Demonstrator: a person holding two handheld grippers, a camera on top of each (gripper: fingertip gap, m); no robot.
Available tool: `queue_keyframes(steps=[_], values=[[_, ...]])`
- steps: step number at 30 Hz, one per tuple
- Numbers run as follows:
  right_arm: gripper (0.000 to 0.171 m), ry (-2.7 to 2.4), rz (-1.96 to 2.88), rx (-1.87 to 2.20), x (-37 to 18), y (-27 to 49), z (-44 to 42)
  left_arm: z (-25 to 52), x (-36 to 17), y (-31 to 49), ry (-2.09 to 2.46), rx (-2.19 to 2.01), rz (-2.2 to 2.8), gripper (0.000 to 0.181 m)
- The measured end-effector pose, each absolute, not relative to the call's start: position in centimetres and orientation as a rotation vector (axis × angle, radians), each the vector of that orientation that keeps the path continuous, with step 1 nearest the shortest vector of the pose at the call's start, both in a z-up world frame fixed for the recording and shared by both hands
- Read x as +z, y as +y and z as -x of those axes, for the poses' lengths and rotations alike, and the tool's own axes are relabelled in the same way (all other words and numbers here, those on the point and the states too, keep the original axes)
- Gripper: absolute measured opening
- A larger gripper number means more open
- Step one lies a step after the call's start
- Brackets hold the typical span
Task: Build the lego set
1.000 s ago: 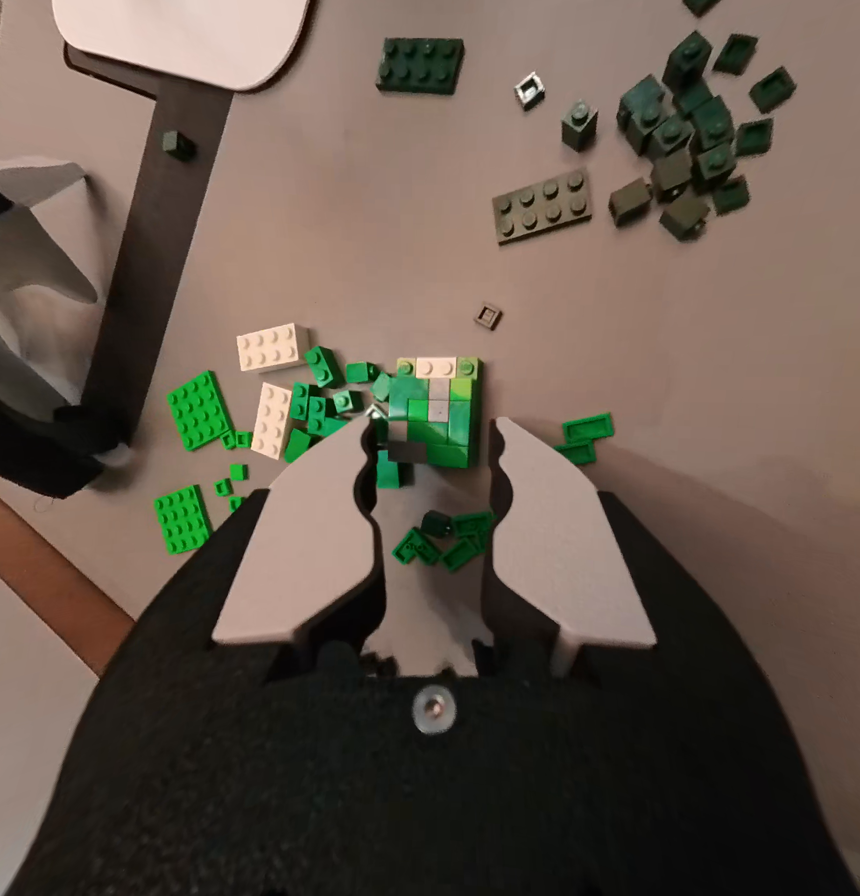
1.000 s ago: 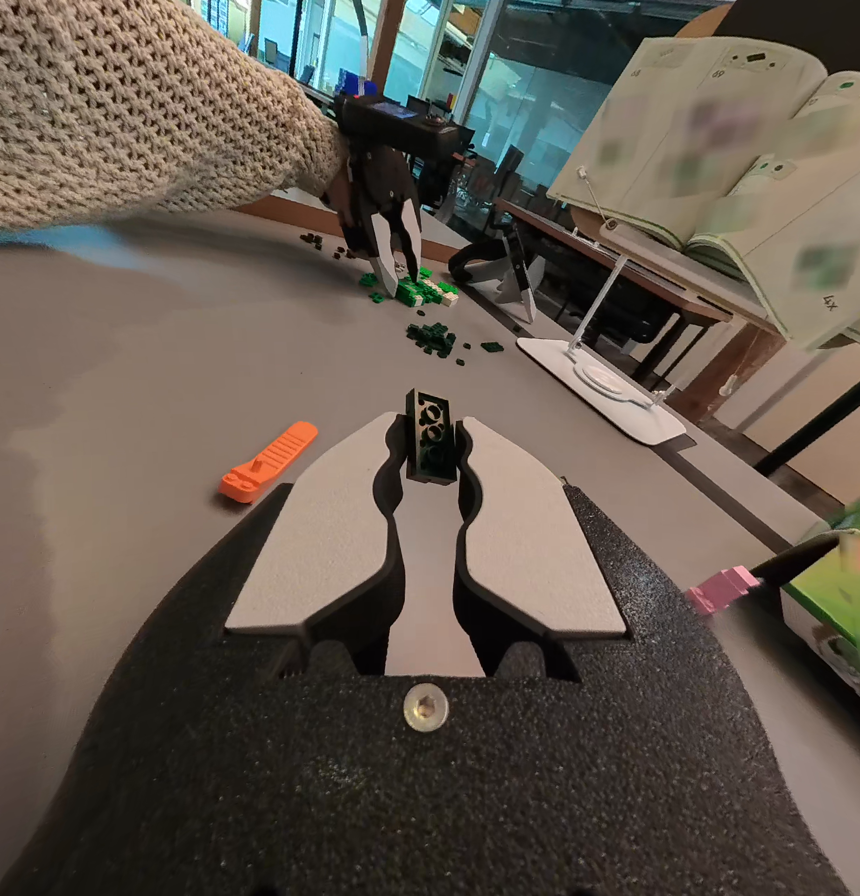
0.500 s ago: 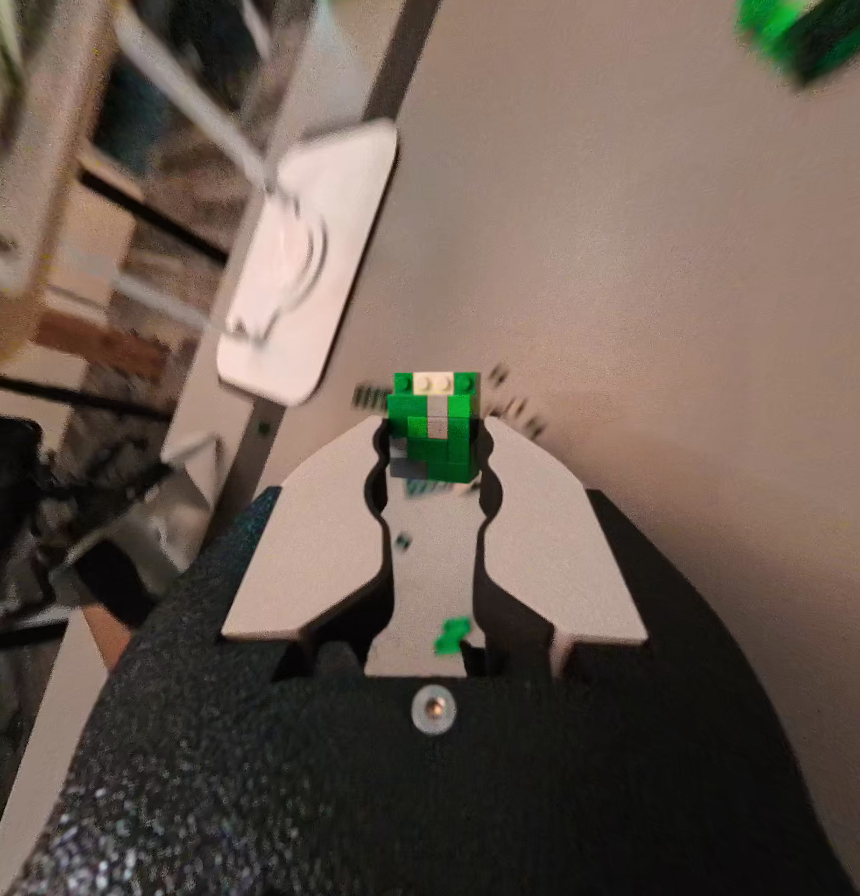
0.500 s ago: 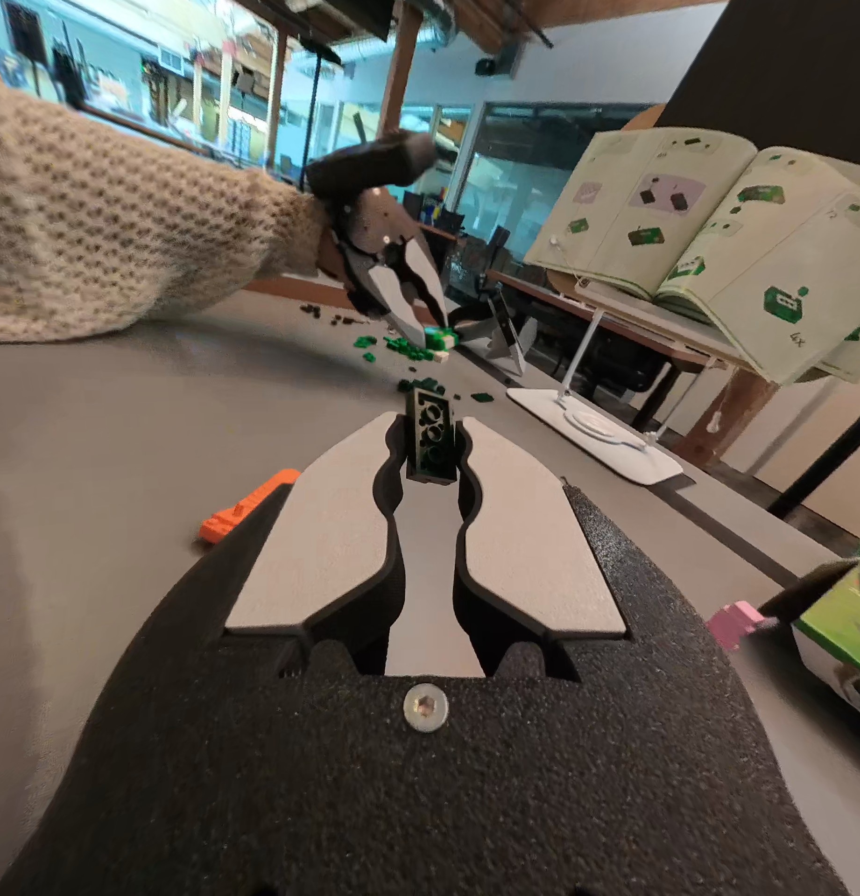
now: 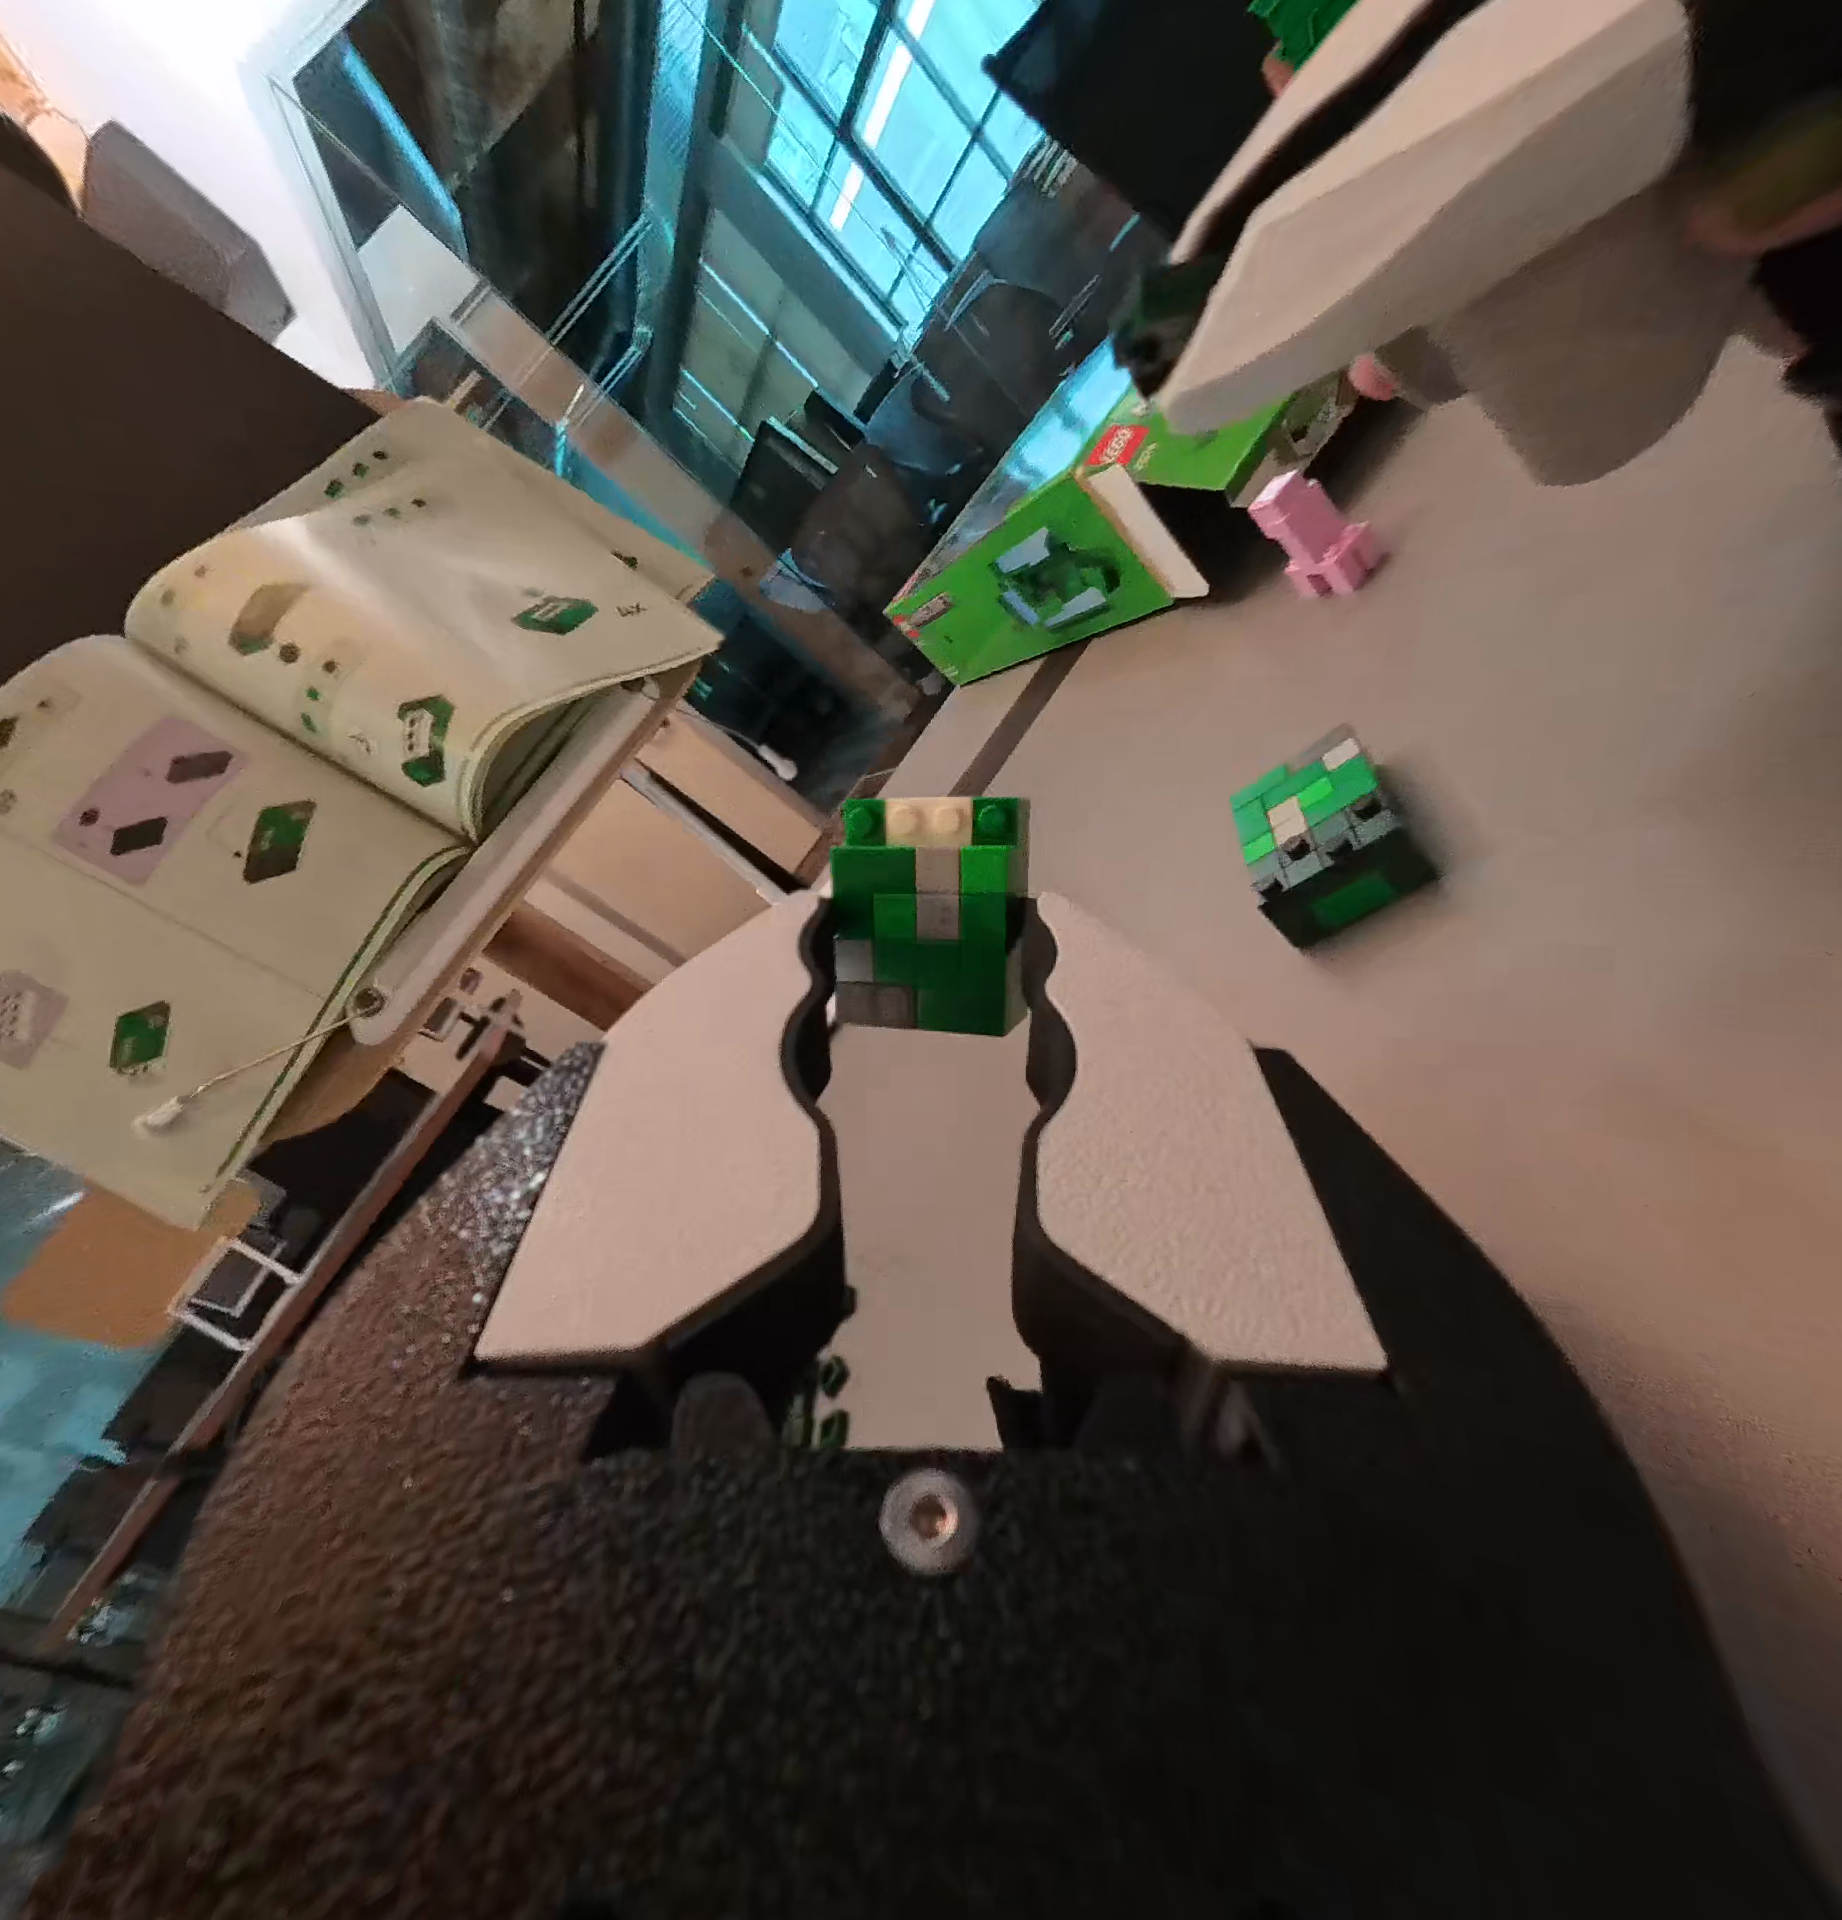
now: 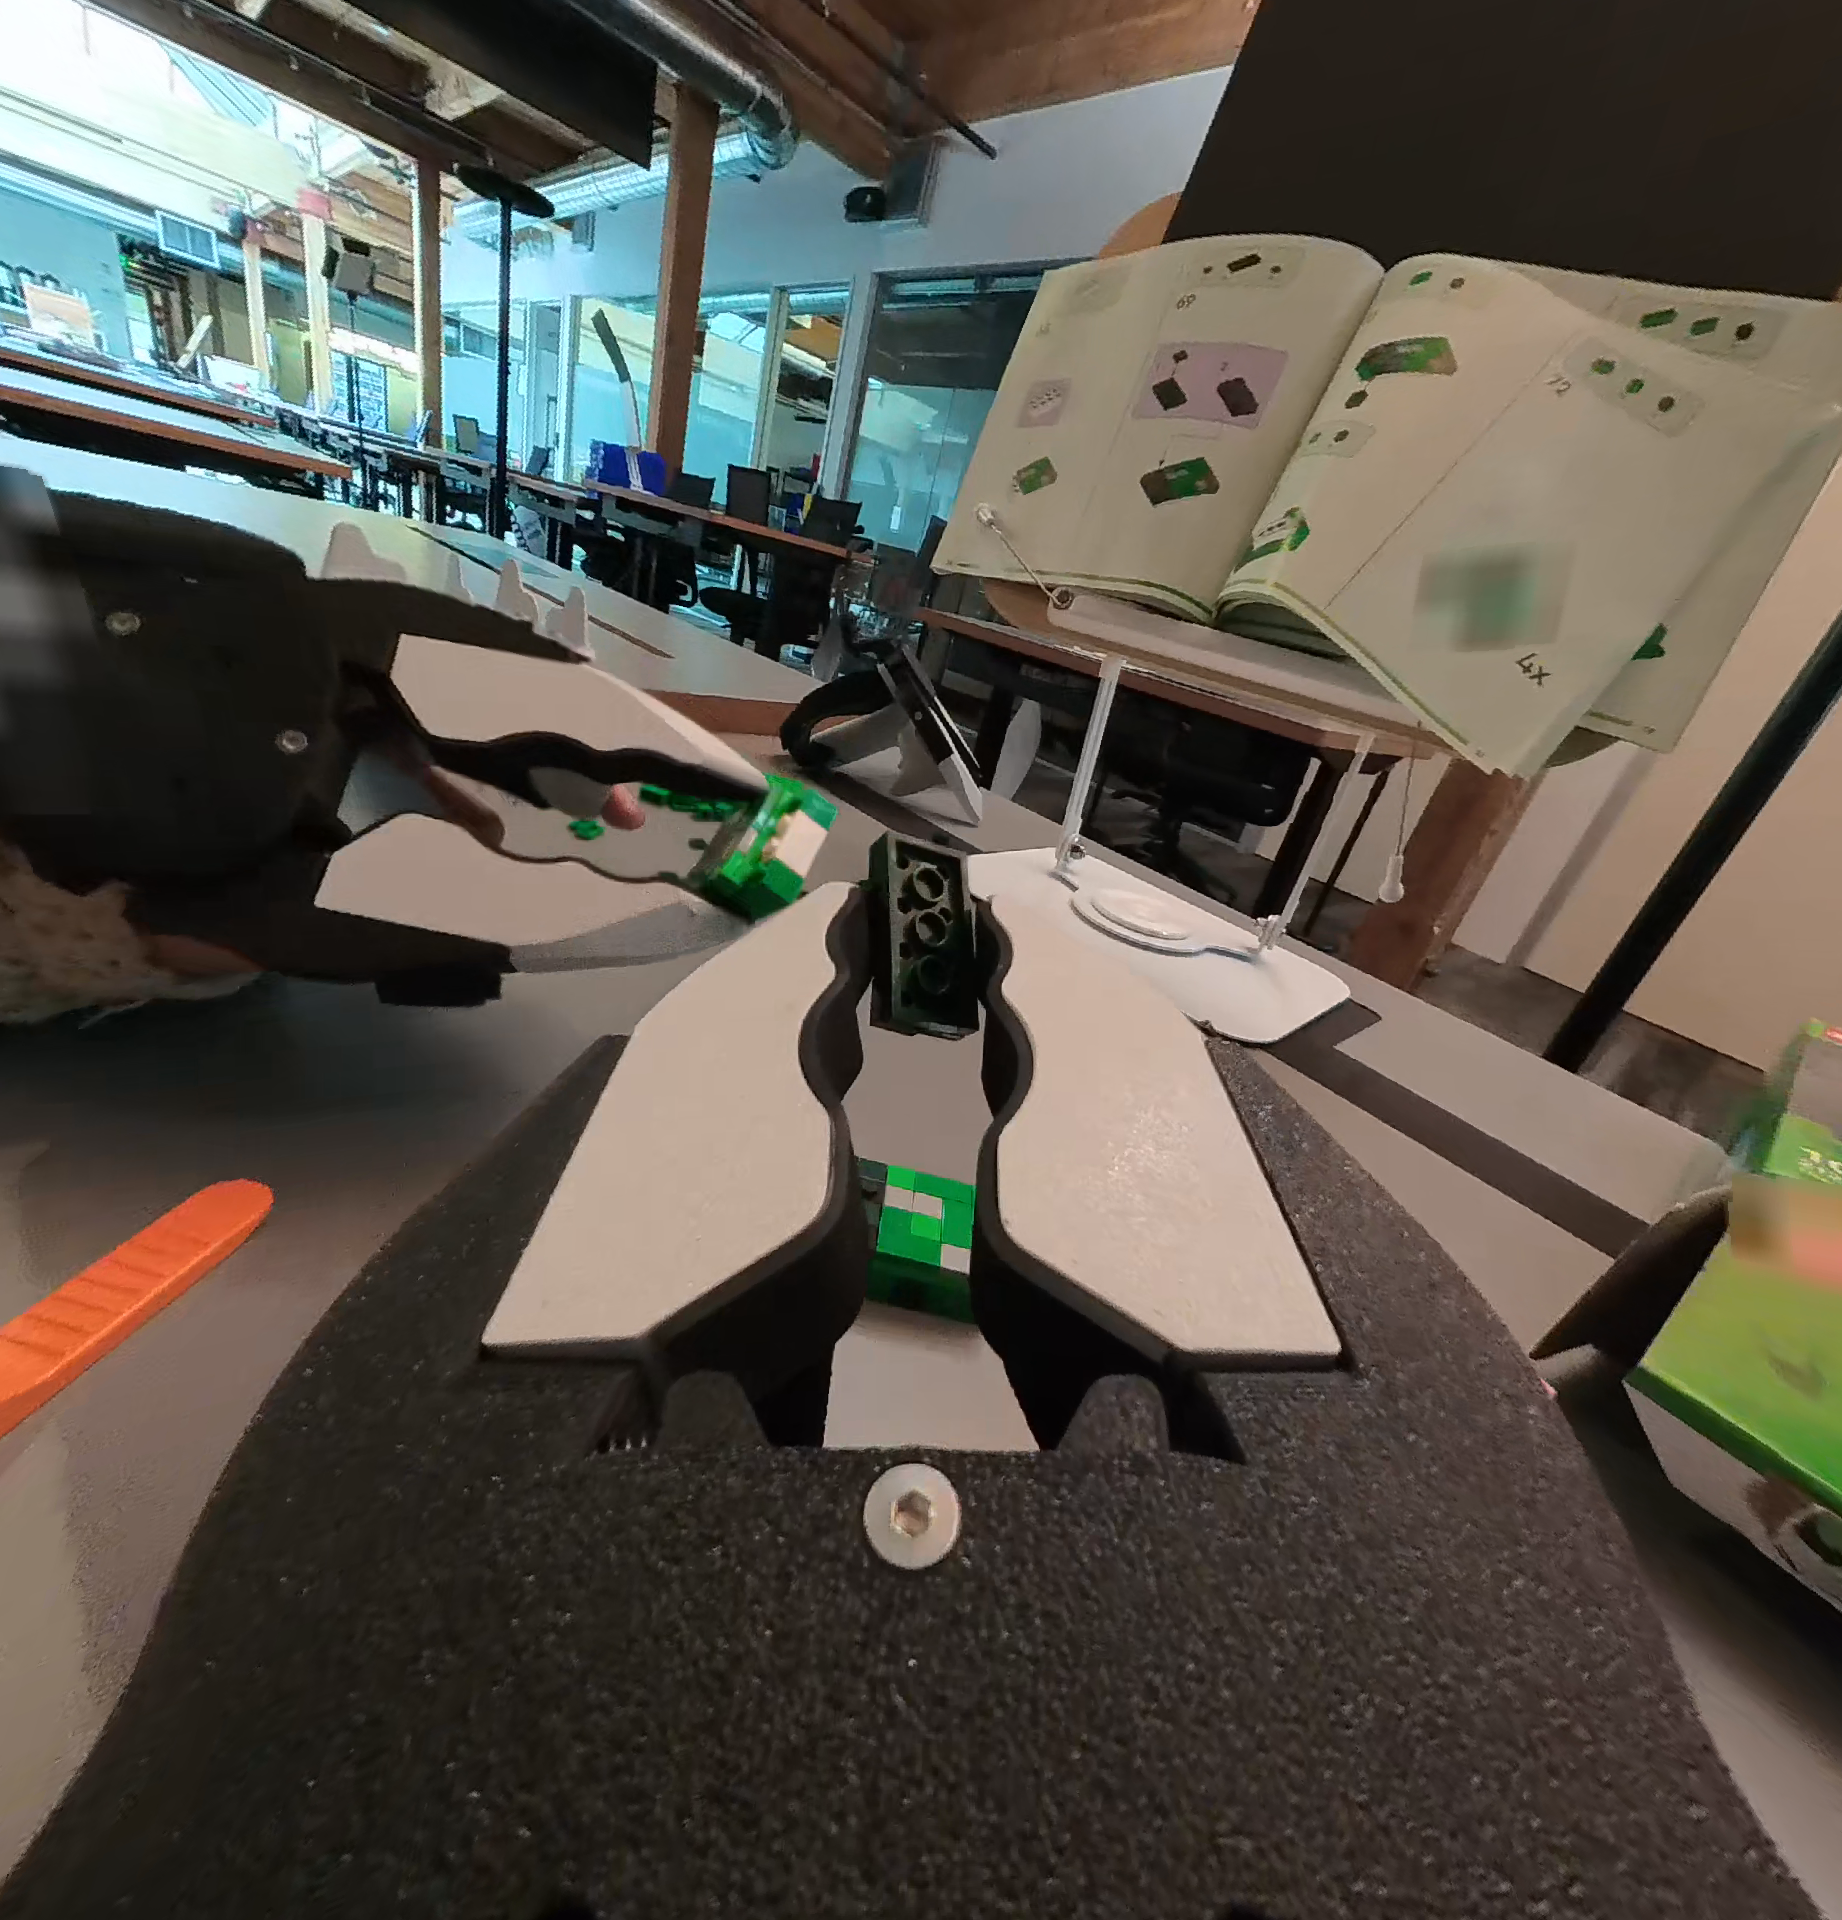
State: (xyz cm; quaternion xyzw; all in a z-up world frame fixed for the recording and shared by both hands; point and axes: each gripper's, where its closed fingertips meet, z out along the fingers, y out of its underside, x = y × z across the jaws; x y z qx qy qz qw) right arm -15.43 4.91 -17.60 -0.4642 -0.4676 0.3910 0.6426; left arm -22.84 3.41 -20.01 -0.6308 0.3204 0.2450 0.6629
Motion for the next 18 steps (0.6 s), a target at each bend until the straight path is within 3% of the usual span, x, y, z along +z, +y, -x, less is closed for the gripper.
queue_keyframes(steps=[18], values=[[0.018,-1.3,0.955,0.712,-19.5,2.5,16.6,20.4,-20.0,1.6,0.908,0.571,1.272,0.035]])
